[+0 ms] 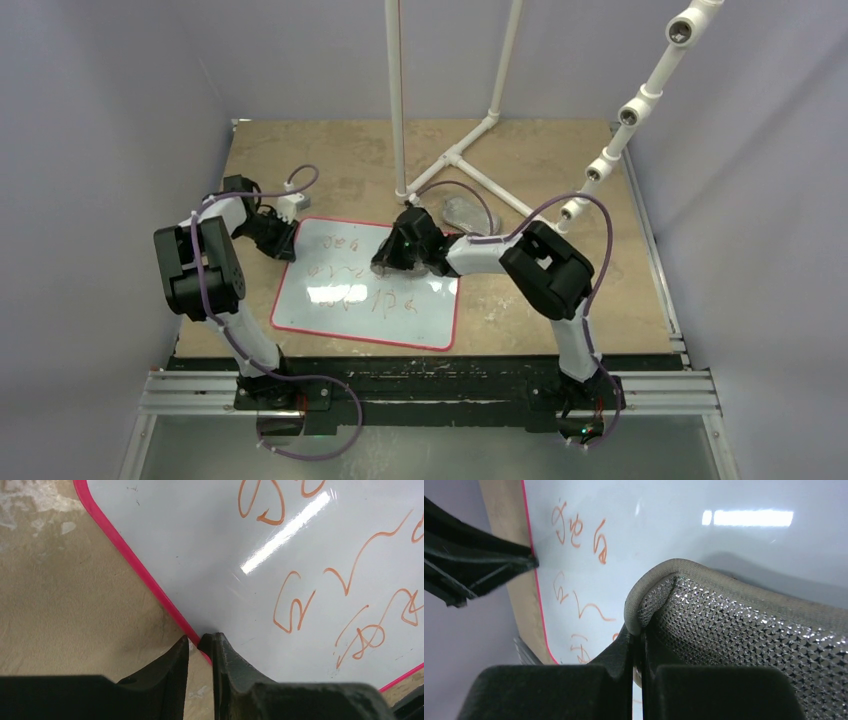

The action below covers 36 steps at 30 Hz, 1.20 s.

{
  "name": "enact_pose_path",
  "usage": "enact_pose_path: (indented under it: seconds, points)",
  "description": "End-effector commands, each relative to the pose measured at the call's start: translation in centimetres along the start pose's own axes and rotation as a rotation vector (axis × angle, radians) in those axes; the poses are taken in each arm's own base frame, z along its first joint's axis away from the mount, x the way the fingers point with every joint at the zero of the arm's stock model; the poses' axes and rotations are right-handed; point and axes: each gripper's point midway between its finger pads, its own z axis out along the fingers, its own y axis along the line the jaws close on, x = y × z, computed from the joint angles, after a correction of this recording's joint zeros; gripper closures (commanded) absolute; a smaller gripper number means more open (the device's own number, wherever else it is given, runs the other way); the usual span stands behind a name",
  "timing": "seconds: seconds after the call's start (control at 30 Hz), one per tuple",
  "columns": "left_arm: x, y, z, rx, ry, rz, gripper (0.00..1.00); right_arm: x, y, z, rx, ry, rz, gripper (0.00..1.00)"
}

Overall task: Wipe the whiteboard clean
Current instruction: Erase the whiteboard at the whiteboard stand.

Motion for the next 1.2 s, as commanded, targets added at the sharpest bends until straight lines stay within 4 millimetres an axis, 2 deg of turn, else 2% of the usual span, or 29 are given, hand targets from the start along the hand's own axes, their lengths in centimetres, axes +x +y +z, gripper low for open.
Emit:
enact_pose_path:
  seconds: [0.0, 0.13, 0.23, 0.27, 0.37, 0.47, 0.57, 0.6, 0.67, 0.7, 0.77, 0.9, 0.97, 1.0, 1.07, 1.1, 1.17]
  points:
    - [5.0, -6.0, 3.8, 0.244, 0.144, -0.025, 0.8, 0.0, -1.2, -1.6, 0.08, -0.014, -0.014, 1.0]
    - [5.0, -6.5, 3.9, 0.27, 0.135, -0.02, 0.81, 0.4, -4.7, -4.3, 0.184, -0.045, -0.032, 1.0]
    - [4.9, -6.9, 4.0, 0.294, 0.126, -0.029, 0.82, 1.2, -6.2, -4.8, 0.209, -0.034, -0.034, 1.0]
    - [4.8, -7.0, 4.0, 0.302, 0.124, -0.027, 0.82, 1.1, -5.7, -4.3, 0.186, -0.034, -0.043, 1.0]
    - [4.7, -6.9, 3.8, 0.296, 0.12, -0.018, 0.82, 2.8, -2.7, -1.4, 0.118, 0.028, -0.058, 1.0]
    - [4.7, -7.0, 3.5, 0.29, 0.119, -0.006, 0.83, 4.4, 1.6, 2.1, 0.04, 0.081, -0.072, 1.0]
    - [4.8, -6.7, 3.4, 0.277, 0.126, 0.003, 0.83, 4.5, 5.1, 4.9, -0.034, 0.085, -0.043, 1.0]
    - [4.7, -6.7, 3.4, 0.274, 0.125, 0.006, 0.83, 4.4, 5.6, 6.0, -0.046, 0.082, -0.031, 1.0]
    - [4.7, -6.5, 3.4, 0.262, 0.125, 0.005, 0.83, 4.4, 6.2, 6.8, -0.046, 0.095, 0.022, 1.0]
    - [4.7, -6.3, 3.4, 0.253, 0.129, 0.002, 0.84, 3.9, 5.7, 6.8, -0.028, 0.08, 0.04, 1.0]
    - [4.7, -5.7, 3.5, 0.223, 0.133, 0.009, 0.85, 3.0, 3.5, 5.6, 0.029, 0.057, 0.079, 1.0]
    - [4.8, -4.9, 3.5, 0.176, 0.14, 0.016, 0.86, 0.8, -2.5, 0.3, 0.118, -0.01, 0.154, 1.0]
    - [4.8, -4.8, 3.5, 0.172, 0.143, 0.019, 0.86, 0.5, -5.5, -2.1, 0.156, -0.026, 0.188, 1.0]
    - [4.9, -4.8, 3.5, 0.17, 0.144, 0.019, 0.86, 0.4, -6.2, -2.7, 0.155, -0.034, 0.197, 1.0]
    - [5.0, -4.7, 3.5, 0.165, 0.147, 0.018, 0.86, 0.2, -6.1, -2.7, 0.142, -0.037, 0.19, 1.0]
    - [5.0, -4.6, 3.5, 0.161, 0.148, 0.019, 0.87, -0.1, -6.0, -1.8, 0.141, -0.042, 0.17, 1.0]
    - [5.1, -4.7, 3.5, 0.161, 0.149, 0.018, 0.87, 0.4, -4.1, 0.2, 0.116, -0.015, 0.144, 1.0]
